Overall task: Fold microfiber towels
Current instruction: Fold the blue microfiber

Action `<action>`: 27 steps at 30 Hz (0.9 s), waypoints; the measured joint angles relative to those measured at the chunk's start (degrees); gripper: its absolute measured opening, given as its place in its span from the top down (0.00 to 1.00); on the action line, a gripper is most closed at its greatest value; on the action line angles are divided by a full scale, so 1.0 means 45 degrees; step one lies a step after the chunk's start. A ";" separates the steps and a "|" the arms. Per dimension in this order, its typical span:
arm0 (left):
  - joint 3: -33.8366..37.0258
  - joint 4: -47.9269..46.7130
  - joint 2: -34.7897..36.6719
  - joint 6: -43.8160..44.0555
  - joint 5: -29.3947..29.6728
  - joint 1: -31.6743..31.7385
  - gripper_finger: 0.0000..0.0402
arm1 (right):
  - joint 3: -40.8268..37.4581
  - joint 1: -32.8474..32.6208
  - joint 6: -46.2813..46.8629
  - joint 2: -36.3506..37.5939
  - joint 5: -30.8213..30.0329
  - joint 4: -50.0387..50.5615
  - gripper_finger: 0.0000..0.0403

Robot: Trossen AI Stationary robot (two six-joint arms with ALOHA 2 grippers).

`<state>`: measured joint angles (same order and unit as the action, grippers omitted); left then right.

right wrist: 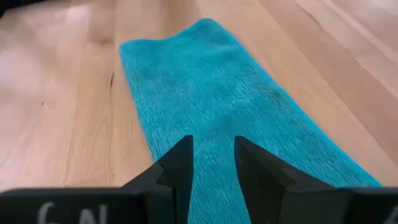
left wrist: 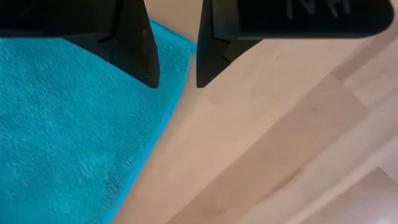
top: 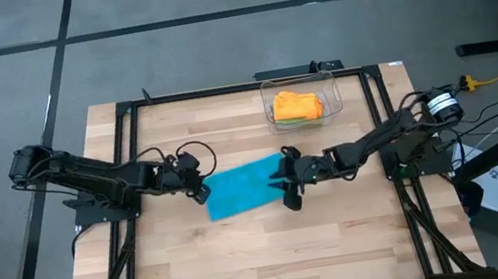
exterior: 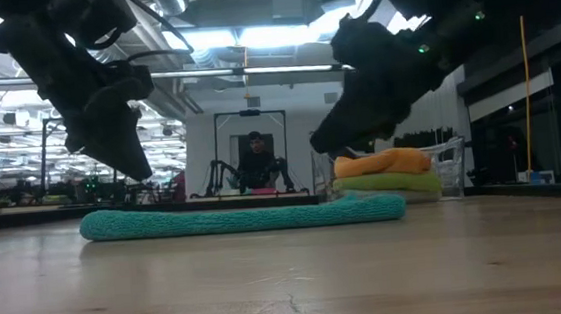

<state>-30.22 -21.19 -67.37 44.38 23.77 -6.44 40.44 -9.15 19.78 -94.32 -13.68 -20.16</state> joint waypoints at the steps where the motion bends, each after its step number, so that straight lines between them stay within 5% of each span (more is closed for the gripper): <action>1: 0.0000 0.0000 -0.0002 0.0000 0.0098 0.0000 0.75 | 0.0088 0.0000 -0.0152 -0.0143 0.0008 -0.0071 0.70; 12: 0.0000 -0.0063 -0.0005 -0.0845 0.0253 0.0005 0.75 | 0.4446 0.0000 -0.1846 -0.2705 0.0725 0.2189 0.70; 20: 0.0013 -0.1693 0.0785 -0.1902 0.2166 0.0600 0.75 | 0.7577 -0.0193 -0.1121 -0.5303 0.0725 0.2998 0.70; 27: 0.0004 -0.1933 0.1533 -0.1894 0.2089 0.1122 0.75 | 1.0575 -0.0374 -0.1065 -0.8034 0.0638 0.3060 0.70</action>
<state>-30.20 -29.89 -60.47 35.86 33.17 -1.39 88.03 -10.83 14.98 -130.47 -10.81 -6.39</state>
